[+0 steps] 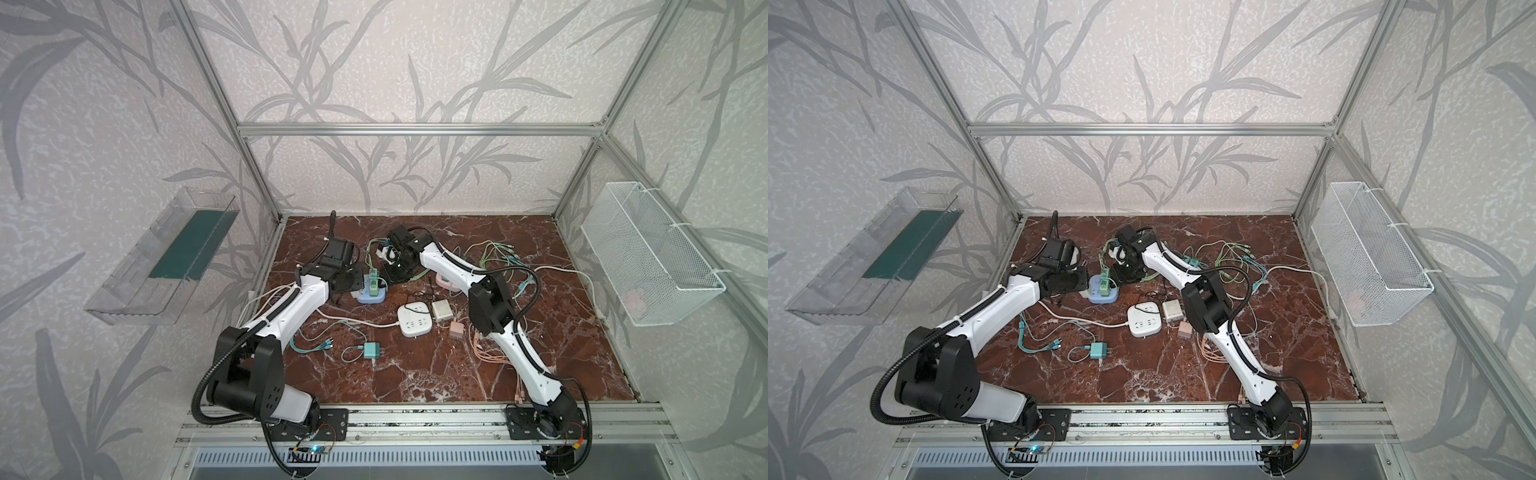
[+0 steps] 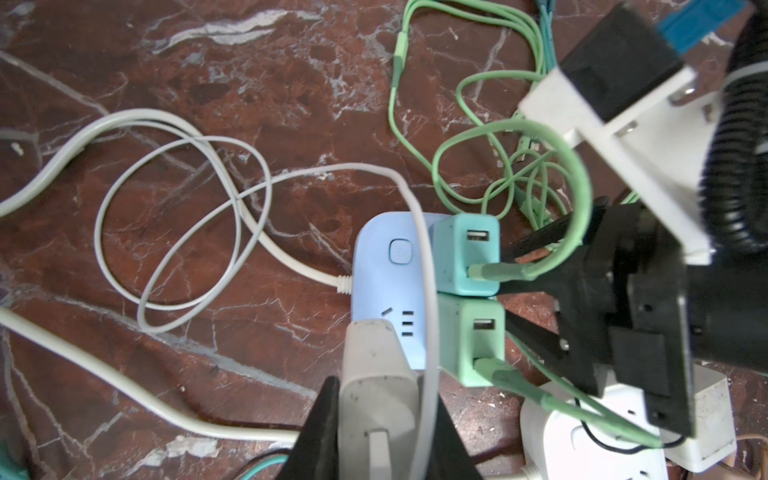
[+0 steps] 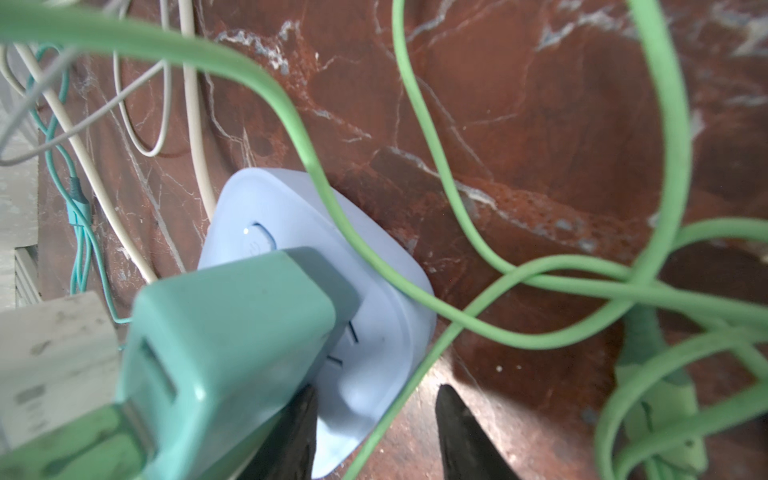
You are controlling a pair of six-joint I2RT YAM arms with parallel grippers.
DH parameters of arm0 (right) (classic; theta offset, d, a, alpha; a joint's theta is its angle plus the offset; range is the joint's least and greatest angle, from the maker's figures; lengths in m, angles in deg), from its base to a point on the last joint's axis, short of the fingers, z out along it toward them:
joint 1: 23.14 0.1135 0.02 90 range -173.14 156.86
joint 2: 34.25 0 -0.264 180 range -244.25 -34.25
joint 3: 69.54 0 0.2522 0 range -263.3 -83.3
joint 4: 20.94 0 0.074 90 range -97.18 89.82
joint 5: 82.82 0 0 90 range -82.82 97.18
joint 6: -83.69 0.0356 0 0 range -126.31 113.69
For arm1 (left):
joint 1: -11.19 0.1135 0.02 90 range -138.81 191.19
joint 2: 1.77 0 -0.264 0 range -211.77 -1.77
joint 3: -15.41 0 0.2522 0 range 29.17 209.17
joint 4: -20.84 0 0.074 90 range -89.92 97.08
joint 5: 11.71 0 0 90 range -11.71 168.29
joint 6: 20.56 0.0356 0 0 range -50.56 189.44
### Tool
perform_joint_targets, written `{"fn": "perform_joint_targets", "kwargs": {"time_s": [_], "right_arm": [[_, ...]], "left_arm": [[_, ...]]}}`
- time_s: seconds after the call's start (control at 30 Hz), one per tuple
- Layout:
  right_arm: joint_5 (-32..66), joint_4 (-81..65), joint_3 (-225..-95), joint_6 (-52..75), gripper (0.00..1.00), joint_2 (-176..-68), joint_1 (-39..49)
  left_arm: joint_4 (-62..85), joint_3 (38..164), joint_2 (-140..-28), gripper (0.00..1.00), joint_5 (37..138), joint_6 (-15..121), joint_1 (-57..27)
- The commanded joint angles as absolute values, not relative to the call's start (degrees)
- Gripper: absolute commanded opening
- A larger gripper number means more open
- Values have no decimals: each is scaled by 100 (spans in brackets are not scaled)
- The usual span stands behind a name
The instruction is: Pull the plug off the socket
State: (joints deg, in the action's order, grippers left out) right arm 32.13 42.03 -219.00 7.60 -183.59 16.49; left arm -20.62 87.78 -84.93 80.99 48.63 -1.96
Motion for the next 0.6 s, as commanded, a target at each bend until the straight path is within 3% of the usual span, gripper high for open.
{"fn": "perform_joint_targets", "kwargs": {"time_s": [0.0,0.57], "right_arm": [[2695,4295,-21474,776,47,-18625,1619],[2900,4037,-21267,836,50,-18518,1571]], "left_arm": [[-1840,8530,-8205,25,8480,4790,36],[-1375,7818,-8217,26,10273,4508,740]]}}
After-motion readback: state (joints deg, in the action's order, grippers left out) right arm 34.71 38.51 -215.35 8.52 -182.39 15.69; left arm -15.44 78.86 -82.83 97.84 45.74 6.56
